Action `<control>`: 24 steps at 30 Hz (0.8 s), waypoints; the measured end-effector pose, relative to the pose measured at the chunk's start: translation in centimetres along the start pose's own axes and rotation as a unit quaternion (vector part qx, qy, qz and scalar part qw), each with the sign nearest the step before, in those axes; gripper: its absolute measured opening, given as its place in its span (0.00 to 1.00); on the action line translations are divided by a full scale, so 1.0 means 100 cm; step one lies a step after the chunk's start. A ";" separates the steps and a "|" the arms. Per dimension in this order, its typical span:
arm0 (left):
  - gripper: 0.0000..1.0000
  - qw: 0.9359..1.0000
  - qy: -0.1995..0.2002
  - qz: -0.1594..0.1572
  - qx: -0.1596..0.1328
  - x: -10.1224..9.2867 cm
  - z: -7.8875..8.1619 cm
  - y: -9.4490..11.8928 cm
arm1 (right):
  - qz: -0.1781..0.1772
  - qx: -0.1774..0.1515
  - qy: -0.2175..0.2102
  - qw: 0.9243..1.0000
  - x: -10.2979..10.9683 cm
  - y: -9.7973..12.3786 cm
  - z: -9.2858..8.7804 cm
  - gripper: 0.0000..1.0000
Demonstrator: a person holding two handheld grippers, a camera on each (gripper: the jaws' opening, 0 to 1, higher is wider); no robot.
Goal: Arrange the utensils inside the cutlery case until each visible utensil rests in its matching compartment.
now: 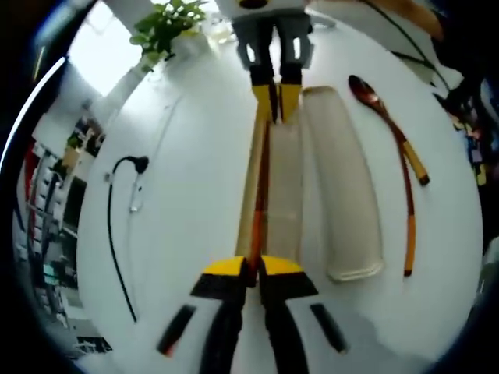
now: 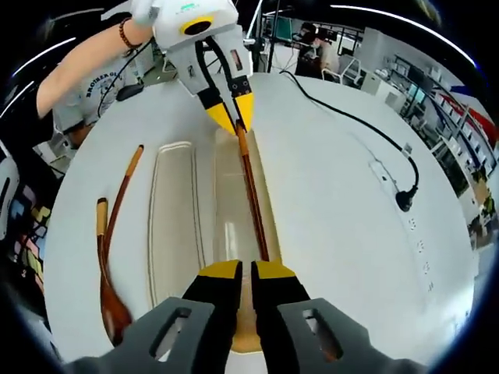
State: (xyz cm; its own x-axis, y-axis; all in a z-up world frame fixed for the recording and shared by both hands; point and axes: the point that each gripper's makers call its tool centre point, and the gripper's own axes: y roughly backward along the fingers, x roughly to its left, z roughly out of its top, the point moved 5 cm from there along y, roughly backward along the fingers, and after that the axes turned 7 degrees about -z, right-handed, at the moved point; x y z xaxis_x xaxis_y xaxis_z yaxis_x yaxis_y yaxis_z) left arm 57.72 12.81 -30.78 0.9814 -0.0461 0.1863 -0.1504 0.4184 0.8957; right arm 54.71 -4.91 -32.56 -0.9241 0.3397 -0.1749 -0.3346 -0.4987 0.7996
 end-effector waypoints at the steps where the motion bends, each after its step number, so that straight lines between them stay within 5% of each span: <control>1: 0.07 1.000 0.002 -0.004 -0.001 -0.001 0.000 0.000 | 0.000 -0.001 -0.003 1.000 -0.001 0.000 0.000 0.04; 13: 0.17 1.000 -0.013 0.003 -0.004 -0.004 0.006 0.000 | 0.003 -0.009 0.000 1.000 0.001 0.006 0.001 0.06; 19: 0.05 0.999 -0.025 0.020 -0.001 -0.003 0.004 0.002 | -0.011 -0.016 0.001 1.000 -0.003 0.008 -0.001 0.08; 24: 0.05 1.000 -0.022 0.019 -0.008 -0.001 0.006 0.001 | -0.018 -0.005 0.006 1.000 -0.006 0.013 -0.003 0.11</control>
State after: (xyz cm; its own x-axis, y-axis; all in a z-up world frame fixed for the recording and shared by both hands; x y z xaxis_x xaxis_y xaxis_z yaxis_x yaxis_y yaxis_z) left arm 57.55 12.33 -30.46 0.9688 -0.0700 0.2380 -0.1849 0.4359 0.8808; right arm 54.75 -5.94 -31.58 -0.9135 0.3476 -0.2115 -0.3703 -0.4946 0.7863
